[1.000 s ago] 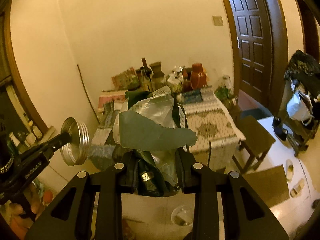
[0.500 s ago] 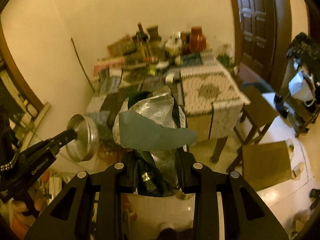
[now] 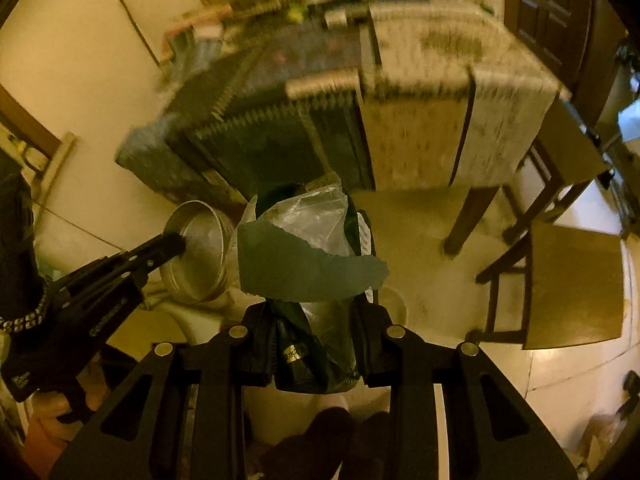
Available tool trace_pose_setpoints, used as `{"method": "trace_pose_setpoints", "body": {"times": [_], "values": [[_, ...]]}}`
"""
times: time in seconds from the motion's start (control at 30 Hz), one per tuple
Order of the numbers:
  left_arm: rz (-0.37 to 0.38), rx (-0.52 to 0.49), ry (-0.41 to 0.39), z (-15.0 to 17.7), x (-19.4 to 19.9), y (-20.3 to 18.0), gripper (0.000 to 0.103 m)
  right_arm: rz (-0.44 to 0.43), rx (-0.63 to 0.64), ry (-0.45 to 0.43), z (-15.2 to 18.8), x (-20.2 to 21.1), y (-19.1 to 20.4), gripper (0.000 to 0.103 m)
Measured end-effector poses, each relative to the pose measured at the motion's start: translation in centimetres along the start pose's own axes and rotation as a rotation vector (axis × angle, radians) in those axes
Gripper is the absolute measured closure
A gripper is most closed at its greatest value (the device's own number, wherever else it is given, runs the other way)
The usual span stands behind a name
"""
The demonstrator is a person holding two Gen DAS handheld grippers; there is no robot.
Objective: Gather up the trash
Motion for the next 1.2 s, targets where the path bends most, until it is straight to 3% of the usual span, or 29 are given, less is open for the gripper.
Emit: {"method": "trace_pose_setpoints", "body": {"times": [0.4, 0.7, 0.77, 0.9, 1.0, 1.2], "values": [[-0.042, 0.024, 0.151, 7.6, -18.0, 2.6, 0.102, 0.027, -0.069, 0.227, 6.4, -18.6, -8.7, 0.075], [-0.038, 0.075, 0.234, 13.8, -27.9, 5.1, 0.102, 0.013, -0.038, 0.220, 8.4, -27.8, -10.8, 0.073], [-0.035, 0.077, 0.243, 14.6, -29.2, 5.2, 0.102, 0.032, -0.007, 0.220, 8.5, -29.0, -10.8, 0.066], [-0.035, 0.063, 0.252, 15.7, -30.9, 5.4, 0.102, 0.021, -0.022, 0.239, 9.2, -30.6, -10.8, 0.043], [-0.028, 0.064, 0.266, 16.1, -31.4, 5.2, 0.102, -0.026, -0.067, 0.258, 9.5, -30.8, -11.3, 0.043], [0.034, 0.084, 0.327, 16.5, -32.2, 3.7, 0.102, 0.015, -0.093, 0.260, 9.9, -28.5, -12.3, 0.043]]}}
Point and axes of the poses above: each gripper's, at about its wrist camera, not at the fingertips, and x roughly against the way its jaws point, y to its left, z to its underside, the point moved 6 cm from there along -x, roughly the way its jaws point
